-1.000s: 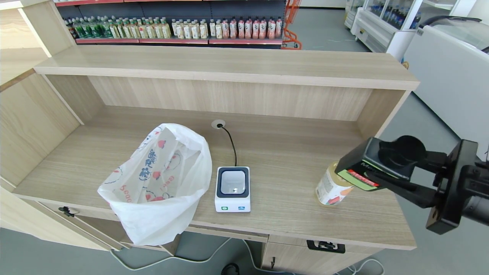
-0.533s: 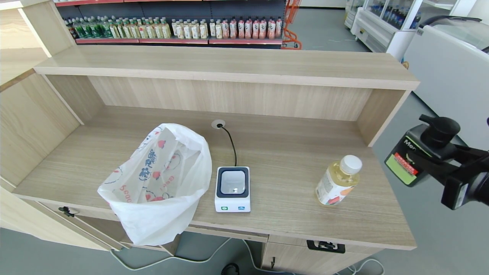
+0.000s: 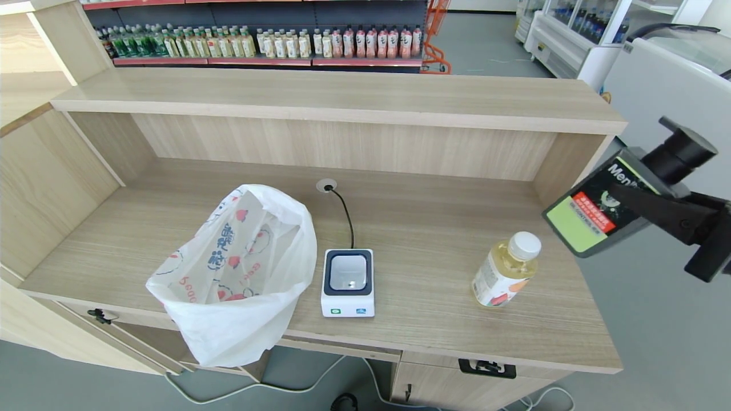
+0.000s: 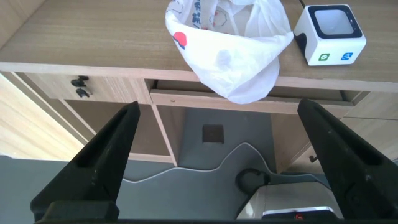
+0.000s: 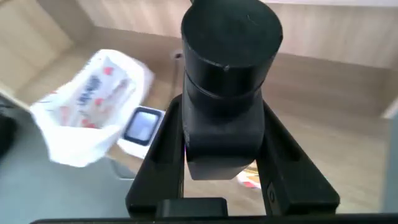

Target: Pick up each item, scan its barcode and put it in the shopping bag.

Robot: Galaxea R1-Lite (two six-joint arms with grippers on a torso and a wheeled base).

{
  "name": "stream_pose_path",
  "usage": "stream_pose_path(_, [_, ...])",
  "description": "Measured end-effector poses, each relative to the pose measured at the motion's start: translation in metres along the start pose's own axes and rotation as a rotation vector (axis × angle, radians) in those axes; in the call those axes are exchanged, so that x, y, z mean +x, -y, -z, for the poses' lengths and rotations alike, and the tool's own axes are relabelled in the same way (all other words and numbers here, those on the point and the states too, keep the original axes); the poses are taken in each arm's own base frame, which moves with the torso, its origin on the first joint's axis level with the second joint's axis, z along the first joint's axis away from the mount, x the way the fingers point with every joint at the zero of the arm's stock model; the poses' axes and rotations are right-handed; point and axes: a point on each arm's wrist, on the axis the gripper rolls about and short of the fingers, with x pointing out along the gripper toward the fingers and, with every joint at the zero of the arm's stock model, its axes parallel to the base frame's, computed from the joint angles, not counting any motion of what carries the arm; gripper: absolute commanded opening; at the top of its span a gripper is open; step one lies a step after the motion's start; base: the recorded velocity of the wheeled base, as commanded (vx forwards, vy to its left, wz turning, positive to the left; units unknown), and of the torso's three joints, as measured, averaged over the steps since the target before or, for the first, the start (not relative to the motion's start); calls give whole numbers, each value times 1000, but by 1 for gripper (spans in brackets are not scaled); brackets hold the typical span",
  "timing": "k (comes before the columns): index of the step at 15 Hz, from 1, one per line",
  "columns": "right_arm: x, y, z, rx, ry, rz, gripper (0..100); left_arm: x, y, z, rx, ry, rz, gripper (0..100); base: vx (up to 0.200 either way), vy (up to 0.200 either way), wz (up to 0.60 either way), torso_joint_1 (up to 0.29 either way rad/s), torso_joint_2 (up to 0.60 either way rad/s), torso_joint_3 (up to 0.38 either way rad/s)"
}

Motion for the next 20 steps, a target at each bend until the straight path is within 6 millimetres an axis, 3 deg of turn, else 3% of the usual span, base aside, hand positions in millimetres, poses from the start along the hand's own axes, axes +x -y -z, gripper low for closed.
stream_pose_path(3, [4, -10, -2, 328, -54, -159, 0, 0, 0, 0, -1, 0, -1, 100, 0, 0, 0, 0, 0, 0])
stream_pose_path(6, [11, -12, 10, 454, -114, -185, 0, 0, 0, 0, 0, 0, 0, 100, 0, 0, 0, 0, 0, 0])
stream_pose_path(12, [28, -12, 28, 449, -192, -182, 0, 0, 0, 0, -1, 0, 0, 100, 0, 0, 0, 0, 0, 0])
stream_pose_path(17, [26, -11, 37, 425, -220, -172, 0, 0, 0, 0, -2, 0, 0, 100, 0, 0, 0, 0, 0, 0])
stream_pose_path(20, [26, -11, 37, 425, -218, -172, 0, 0, 0, 0, -3, 0, 0, 100, 0, 200, 0, 1, 1, 7])
